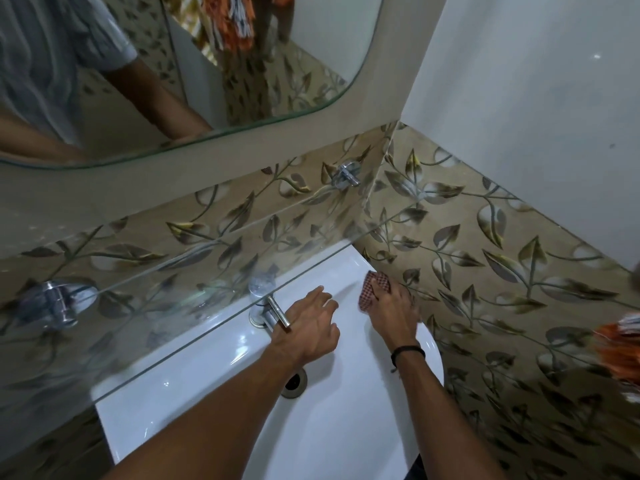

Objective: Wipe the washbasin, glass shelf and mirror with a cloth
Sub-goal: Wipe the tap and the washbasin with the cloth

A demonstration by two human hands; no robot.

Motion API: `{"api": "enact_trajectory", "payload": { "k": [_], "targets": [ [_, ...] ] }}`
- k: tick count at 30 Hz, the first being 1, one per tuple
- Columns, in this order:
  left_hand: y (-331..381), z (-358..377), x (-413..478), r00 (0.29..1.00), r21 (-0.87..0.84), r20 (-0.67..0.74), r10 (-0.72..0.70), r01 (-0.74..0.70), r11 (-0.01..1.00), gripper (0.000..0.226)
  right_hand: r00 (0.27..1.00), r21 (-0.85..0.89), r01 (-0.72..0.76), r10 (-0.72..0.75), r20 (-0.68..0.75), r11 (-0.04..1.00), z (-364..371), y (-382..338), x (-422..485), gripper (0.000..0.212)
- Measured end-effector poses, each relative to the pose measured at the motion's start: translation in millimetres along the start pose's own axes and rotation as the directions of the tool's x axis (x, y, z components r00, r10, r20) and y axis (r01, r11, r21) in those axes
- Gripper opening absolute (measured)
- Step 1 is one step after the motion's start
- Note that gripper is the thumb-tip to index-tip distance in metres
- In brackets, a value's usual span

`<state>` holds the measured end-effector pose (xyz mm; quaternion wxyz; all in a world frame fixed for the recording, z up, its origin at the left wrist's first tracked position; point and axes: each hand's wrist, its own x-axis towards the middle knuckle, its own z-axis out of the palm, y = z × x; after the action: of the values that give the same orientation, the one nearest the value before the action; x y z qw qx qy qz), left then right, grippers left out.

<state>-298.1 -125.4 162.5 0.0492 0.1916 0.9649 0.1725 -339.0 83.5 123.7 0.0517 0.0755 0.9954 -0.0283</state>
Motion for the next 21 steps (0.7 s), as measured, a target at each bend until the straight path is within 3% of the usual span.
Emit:
{"api": "enact_trajectory", "payload": {
  "k": [5, 13, 18, 21],
  "targets": [
    [0.0, 4.9, -0.5, 0.999, 0.016, -0.032, 0.03, -0.029, 0.999, 0.05, 0.998, -0.025, -0.053, 0.053, -0.022, 0.998, 3.3, 9.6, -17.9, 0.06],
    [1.1, 4.3, 1.2, 0.998, 0.033, -0.053, 0.029, -0.028, 0.999, 0.046, 0.995, 0.161, 0.036, -0.05, 0.084, 0.986, -2.7, -39.6, 60.2, 0.05],
    [0.7, 4.2, 0.8, 0.999, 0.04, -0.041, 0.014, -0.012, 0.999, 0.042, 0.999, 0.155, 0.007, 0.001, -0.051, 0.988, 12.6, -25.8, 37.8, 0.047],
    [-0.9, 7.8, 1.5, 0.997, 0.057, -0.069, 0.02, -0.016, 0.998, 0.036, 0.998, 0.145, -0.009, 0.018, -0.06, 0.989, 16.1, -21.3, 36.9, 0.048]
  ]
}}
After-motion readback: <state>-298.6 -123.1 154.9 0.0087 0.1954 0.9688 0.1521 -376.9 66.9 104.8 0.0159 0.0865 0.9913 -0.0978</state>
